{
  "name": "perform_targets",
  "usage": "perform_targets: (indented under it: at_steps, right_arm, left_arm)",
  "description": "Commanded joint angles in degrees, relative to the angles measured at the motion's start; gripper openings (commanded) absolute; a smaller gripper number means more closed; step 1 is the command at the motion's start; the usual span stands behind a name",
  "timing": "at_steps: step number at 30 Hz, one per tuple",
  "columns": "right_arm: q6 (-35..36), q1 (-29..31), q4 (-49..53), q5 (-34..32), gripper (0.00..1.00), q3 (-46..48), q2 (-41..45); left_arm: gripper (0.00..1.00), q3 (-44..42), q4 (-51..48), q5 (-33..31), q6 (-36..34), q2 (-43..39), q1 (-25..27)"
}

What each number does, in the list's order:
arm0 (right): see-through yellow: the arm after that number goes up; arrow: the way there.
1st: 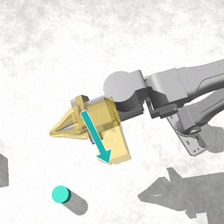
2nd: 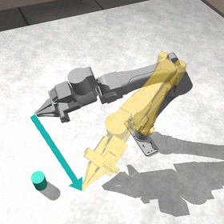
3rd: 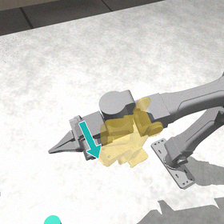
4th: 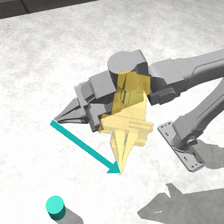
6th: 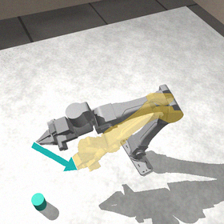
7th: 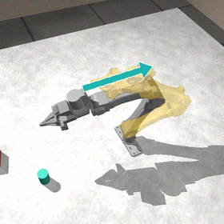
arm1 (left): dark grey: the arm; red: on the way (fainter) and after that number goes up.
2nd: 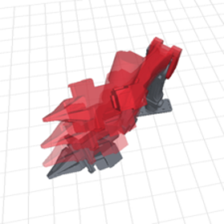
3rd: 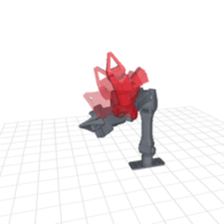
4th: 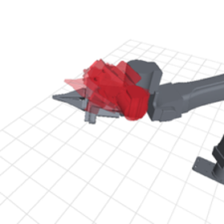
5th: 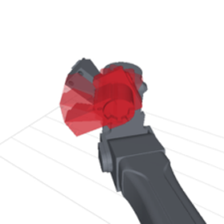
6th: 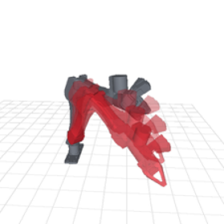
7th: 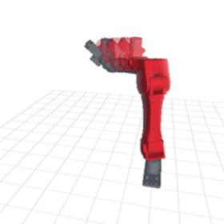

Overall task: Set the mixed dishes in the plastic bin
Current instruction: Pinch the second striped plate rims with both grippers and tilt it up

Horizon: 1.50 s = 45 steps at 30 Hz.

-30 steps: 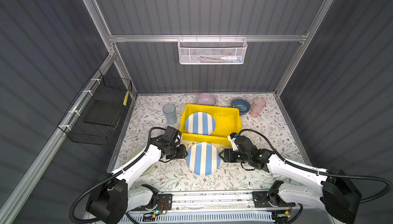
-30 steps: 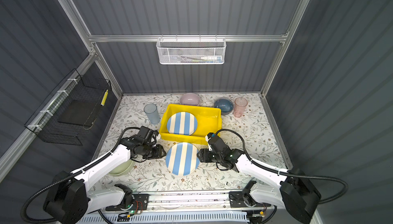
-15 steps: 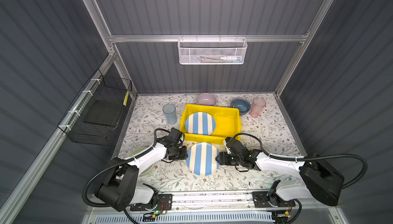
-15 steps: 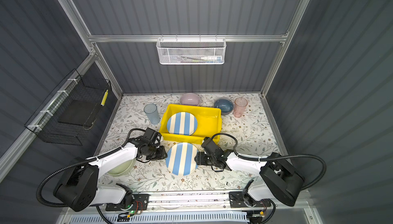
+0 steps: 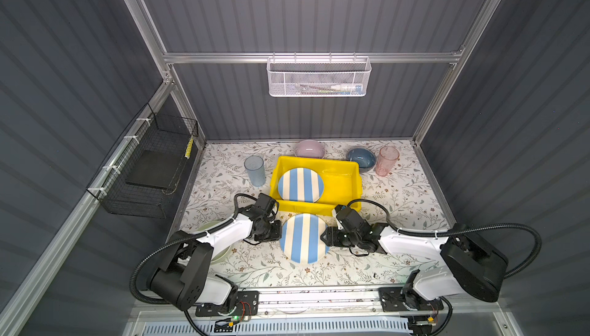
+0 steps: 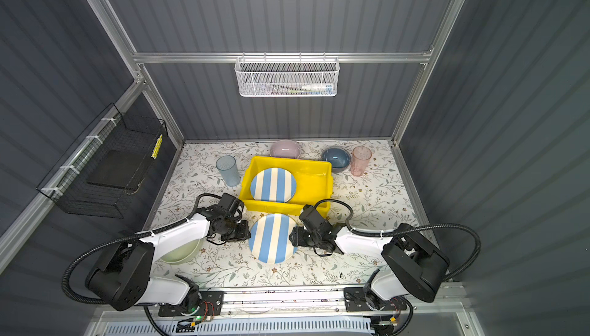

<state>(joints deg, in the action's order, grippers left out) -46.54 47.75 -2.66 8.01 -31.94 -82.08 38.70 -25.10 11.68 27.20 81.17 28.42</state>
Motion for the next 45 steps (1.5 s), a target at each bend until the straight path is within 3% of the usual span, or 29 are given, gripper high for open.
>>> perform_targets:
  at_steps: [1, 10, 29, 37, 45]
  right_arm:
    - [-0.97, -0.02, -0.84, 1.49, 0.58, -0.94, -0.5]
    - [-2.09, -0.02, -6.3, 5.0, 0.51, 0.26, 0.18]
    - [-4.07, -0.11, -12.52, 8.62, 0.07, 2.72, 1.97]
    - [-1.11, -0.81, -6.06, 8.6, 0.0, 2.46, 7.01]
    - [6.96, -4.42, 5.76, 10.7, 0.0, -0.72, 16.94]
  left_arm:
    - [0.19, -1.15, -1.53, -2.24, -0.75, 1.29, -0.05]
    - [0.17, -2.34, -0.72, -2.78, -0.71, 2.42, -0.05]
    - [0.17, -1.39, -1.13, -0.51, -0.53, 0.15, -0.04]
    - [0.34, 3.62, -7.5, -1.85, -0.09, -5.62, -0.04]
    - [0.52, 14.45, -17.06, -11.32, -2.59, -7.7, -1.24]
